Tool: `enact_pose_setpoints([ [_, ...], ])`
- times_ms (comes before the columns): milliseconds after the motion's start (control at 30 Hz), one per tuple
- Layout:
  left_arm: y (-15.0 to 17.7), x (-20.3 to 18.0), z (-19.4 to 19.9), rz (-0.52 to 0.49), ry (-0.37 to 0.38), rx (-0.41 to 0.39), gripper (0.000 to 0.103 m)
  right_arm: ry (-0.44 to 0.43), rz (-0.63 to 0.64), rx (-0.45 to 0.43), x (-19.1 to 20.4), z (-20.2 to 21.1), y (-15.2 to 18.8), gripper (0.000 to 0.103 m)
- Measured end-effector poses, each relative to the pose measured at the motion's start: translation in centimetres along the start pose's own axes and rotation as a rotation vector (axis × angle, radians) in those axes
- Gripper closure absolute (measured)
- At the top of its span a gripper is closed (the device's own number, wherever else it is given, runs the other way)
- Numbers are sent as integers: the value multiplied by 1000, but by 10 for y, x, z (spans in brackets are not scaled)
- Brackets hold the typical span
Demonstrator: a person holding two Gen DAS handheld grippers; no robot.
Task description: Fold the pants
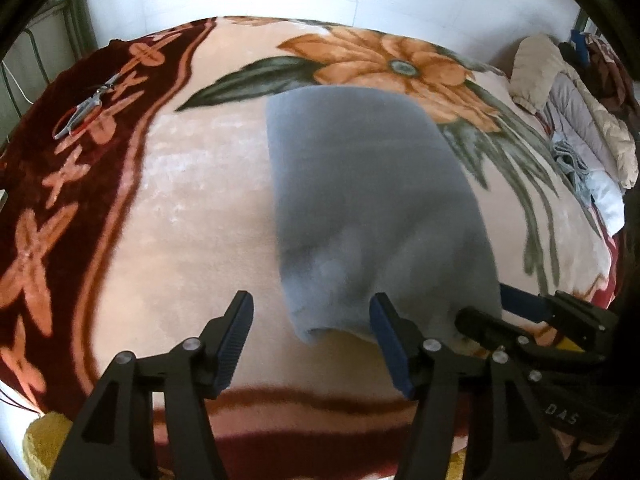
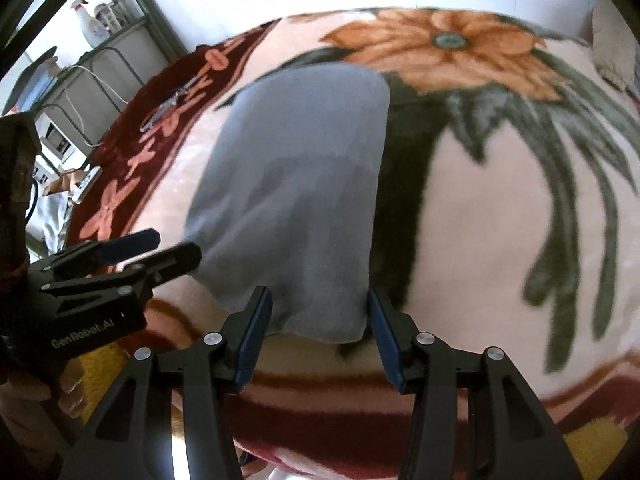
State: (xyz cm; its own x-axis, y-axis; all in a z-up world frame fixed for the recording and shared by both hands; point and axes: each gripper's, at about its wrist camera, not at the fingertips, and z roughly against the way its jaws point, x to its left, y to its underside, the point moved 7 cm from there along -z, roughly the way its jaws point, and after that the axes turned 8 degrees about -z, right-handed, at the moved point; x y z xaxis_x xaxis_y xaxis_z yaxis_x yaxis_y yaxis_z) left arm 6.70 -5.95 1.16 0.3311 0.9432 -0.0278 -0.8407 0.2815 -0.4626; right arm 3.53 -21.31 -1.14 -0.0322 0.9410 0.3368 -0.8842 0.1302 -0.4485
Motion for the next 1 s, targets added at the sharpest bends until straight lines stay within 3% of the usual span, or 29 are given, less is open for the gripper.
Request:
enact_pose_setpoints([
  [300, -2, -8, 14, 17, 1, -17, 33, 36, 28, -135, 12, 33, -9, 52],
  [467, 0, -8, 18, 37, -12, -24, 25, 28, 5, -126, 8, 30, -6, 52],
  [1000, 2, -12, 21, 41, 1, -24, 24, 35, 21, -115, 8, 25, 2, 52],
])
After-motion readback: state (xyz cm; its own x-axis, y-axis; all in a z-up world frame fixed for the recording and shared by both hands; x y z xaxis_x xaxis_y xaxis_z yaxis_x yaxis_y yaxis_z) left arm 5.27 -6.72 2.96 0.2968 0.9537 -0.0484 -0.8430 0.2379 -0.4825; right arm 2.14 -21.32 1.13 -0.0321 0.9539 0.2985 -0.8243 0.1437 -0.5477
